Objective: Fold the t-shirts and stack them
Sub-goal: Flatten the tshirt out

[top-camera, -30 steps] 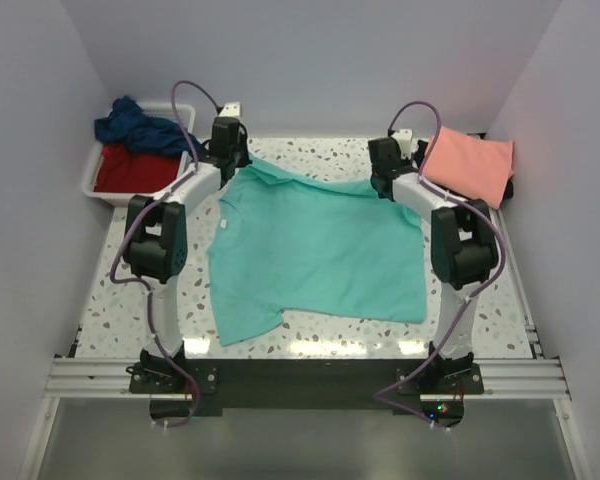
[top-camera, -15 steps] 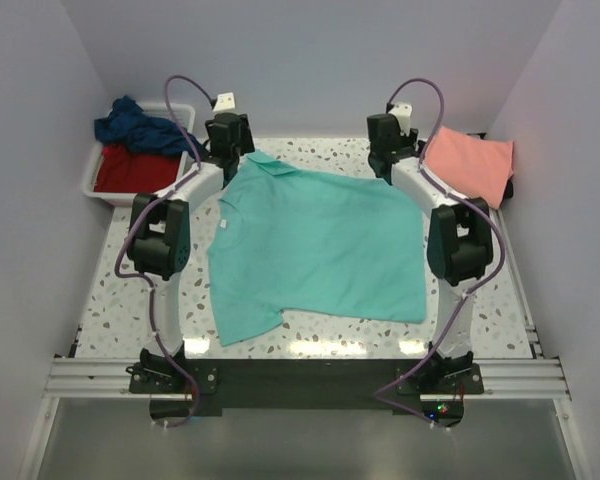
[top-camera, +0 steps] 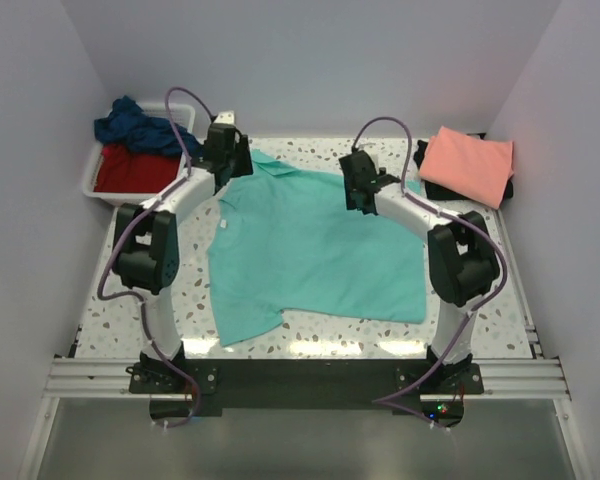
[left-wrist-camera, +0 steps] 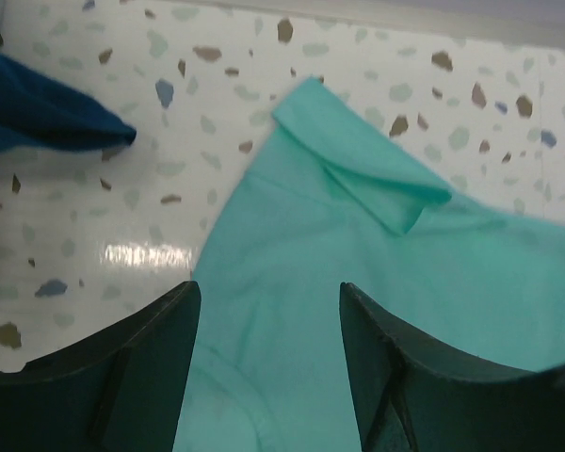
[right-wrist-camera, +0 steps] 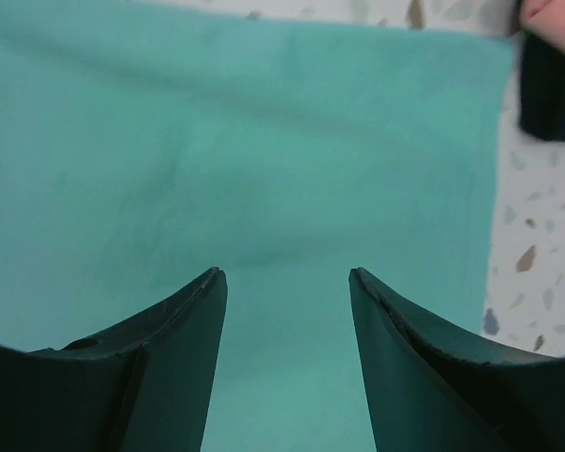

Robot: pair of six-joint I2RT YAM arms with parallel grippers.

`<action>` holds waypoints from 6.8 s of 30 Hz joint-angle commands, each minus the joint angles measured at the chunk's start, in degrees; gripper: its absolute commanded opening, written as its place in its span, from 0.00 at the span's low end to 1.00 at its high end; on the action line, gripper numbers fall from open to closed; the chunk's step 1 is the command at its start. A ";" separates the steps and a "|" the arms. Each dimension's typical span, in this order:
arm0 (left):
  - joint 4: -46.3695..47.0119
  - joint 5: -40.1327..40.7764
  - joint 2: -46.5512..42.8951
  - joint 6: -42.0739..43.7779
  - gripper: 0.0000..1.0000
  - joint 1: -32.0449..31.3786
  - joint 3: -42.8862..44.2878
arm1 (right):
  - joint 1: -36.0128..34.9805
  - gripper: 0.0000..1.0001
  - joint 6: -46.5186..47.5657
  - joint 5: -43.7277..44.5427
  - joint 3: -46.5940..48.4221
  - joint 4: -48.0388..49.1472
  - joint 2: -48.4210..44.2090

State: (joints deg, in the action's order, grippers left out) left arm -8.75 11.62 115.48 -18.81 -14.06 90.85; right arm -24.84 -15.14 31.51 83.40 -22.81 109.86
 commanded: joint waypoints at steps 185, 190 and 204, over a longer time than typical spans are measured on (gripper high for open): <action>1.00 -11.08 12.57 -0.27 0.58 -5.18 9.35 | -6.10 0.54 -12.64 -11.29 -11.85 -12.35 -11.95; 5.58 -13.90 14.77 0.61 0.58 -5.89 10.14 | -6.01 0.54 -12.72 -10.77 -11.94 -12.87 -12.57; 9.72 -7.05 4.51 2.81 0.59 -5.97 1.71 | -5.84 0.57 -12.99 -5.41 -14.14 -13.14 -15.91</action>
State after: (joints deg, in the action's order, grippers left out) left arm -3.40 0.69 129.05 -18.17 -20.08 95.59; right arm -30.74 -27.46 21.93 69.38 -35.77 97.65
